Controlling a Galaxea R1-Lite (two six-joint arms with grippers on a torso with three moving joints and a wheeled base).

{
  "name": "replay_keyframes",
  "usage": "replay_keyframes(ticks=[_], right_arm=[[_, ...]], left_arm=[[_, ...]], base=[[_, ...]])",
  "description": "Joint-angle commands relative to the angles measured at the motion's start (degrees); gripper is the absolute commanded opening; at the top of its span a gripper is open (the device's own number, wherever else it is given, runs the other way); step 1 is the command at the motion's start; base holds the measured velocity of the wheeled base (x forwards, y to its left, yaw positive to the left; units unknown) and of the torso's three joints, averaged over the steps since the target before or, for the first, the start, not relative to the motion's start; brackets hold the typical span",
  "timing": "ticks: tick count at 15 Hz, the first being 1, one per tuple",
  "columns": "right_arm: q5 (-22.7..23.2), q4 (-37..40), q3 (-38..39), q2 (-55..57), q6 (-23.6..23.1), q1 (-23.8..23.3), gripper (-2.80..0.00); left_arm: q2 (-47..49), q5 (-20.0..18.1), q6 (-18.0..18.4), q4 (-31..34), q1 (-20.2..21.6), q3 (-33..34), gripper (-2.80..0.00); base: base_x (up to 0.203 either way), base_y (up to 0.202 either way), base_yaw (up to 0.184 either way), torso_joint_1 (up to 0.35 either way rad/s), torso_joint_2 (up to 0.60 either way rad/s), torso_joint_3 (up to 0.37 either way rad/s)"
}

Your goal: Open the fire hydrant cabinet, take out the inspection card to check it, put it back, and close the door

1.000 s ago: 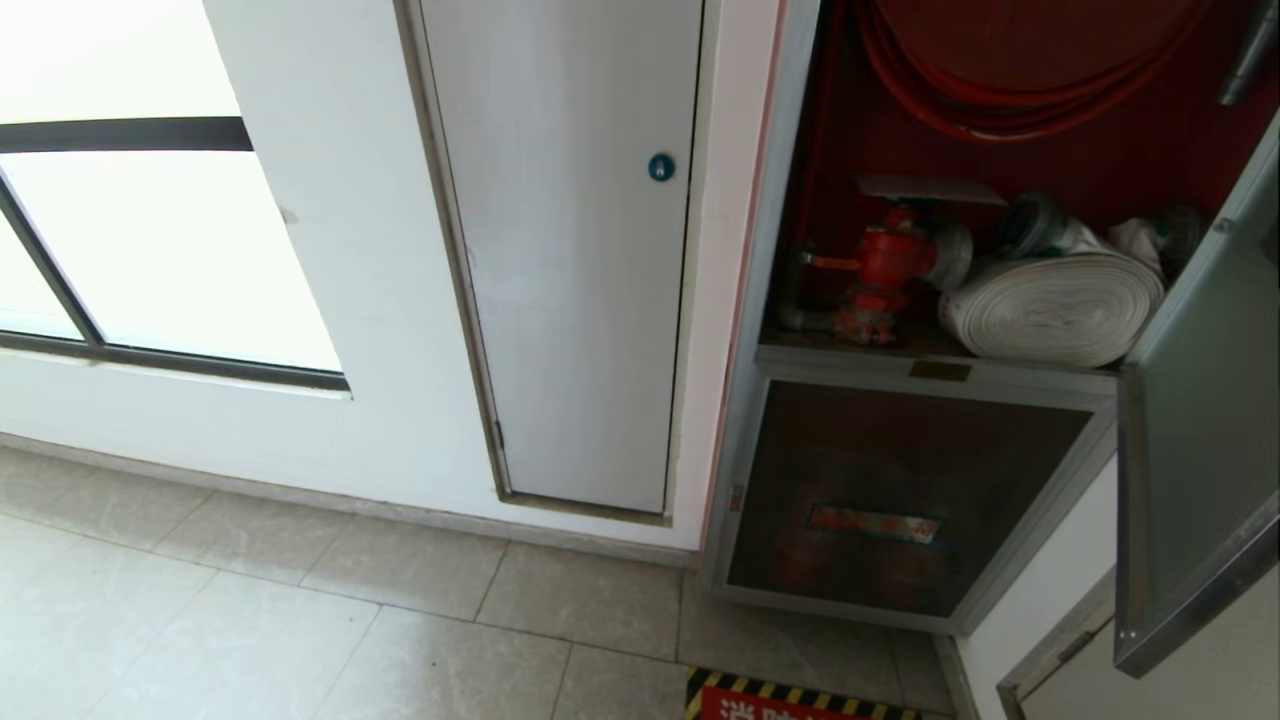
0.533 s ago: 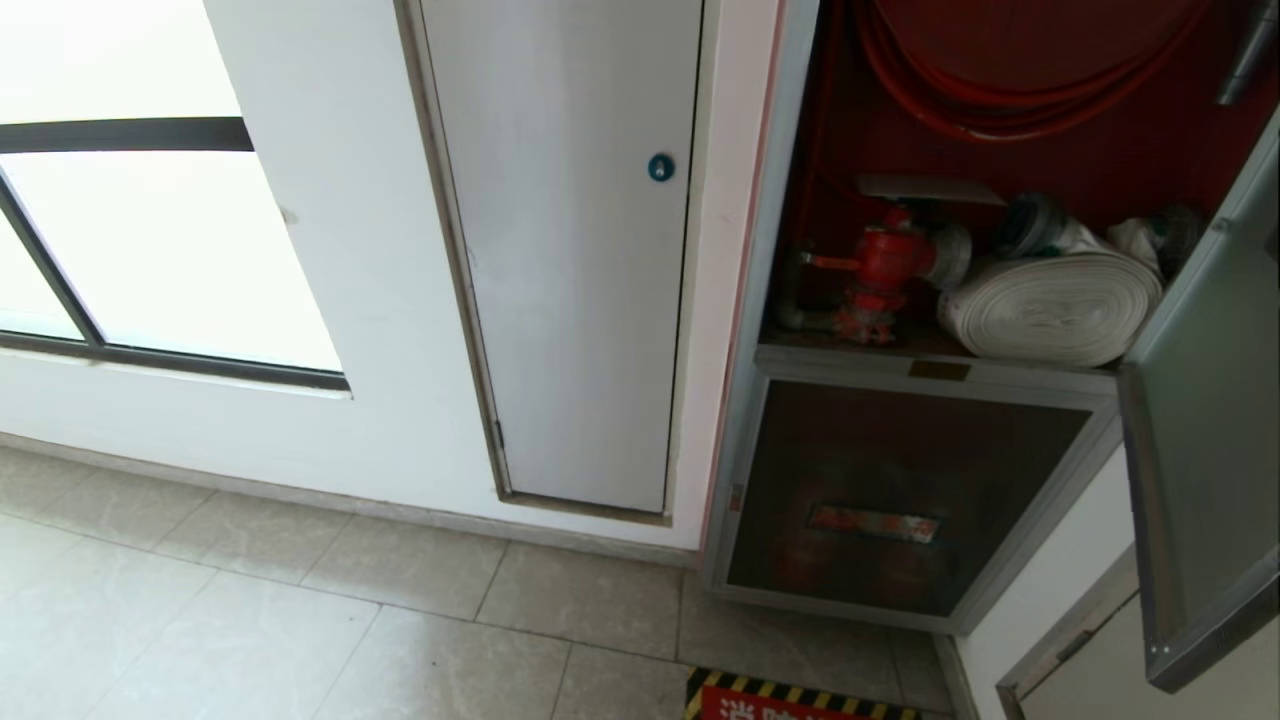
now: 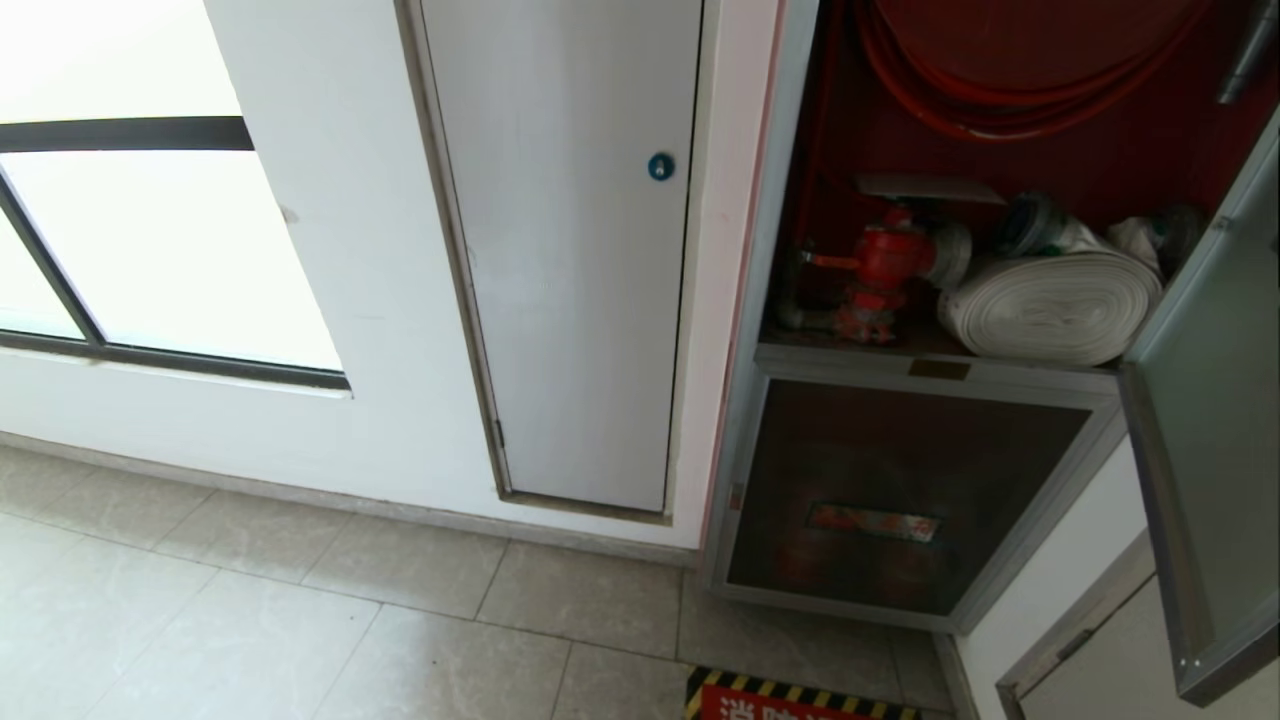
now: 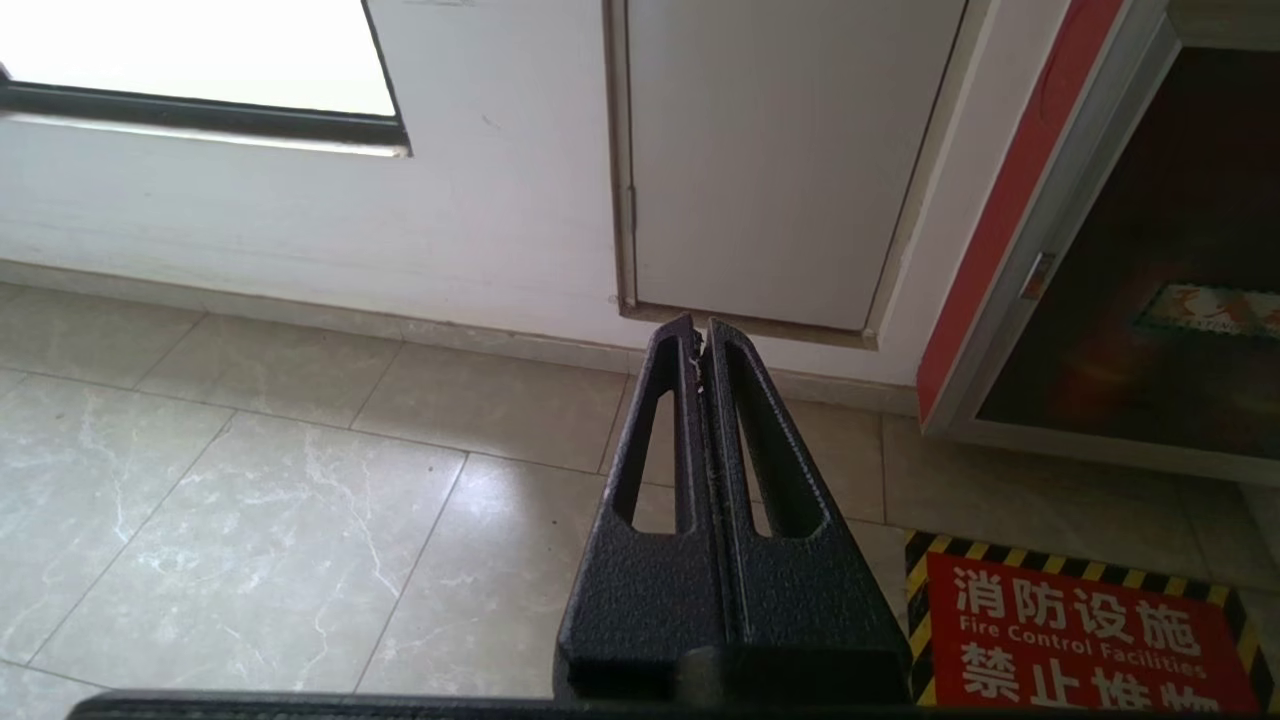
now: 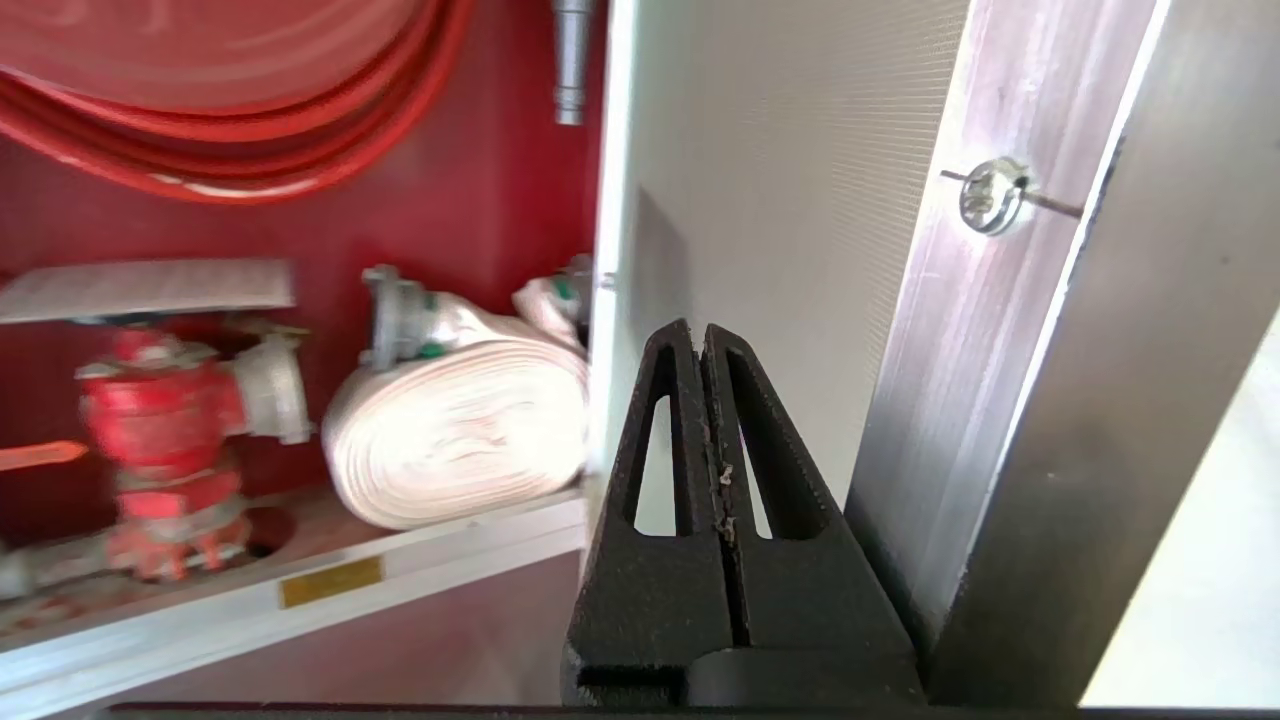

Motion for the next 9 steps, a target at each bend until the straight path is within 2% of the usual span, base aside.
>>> replay_keyframes(ticks=[1, 9], right_arm=[[0.2, -0.2, 0.4, -0.3, -0.1, -1.7, -2.8], [1.0, 2.4, 1.4, -2.5, -0.1, -8.8, -2.8]], left_arm=[[0.1, 0.0, 0.0, 0.0, 0.0, 0.0, -2.8], [0.1, 0.0, 0.0, 0.0, 0.0, 0.0, -2.8]], base=[[0.0, 0.0, 0.0, 0.0, 0.0, 0.0], [0.0, 0.0, 0.0, 0.0, 0.0, 0.0]])
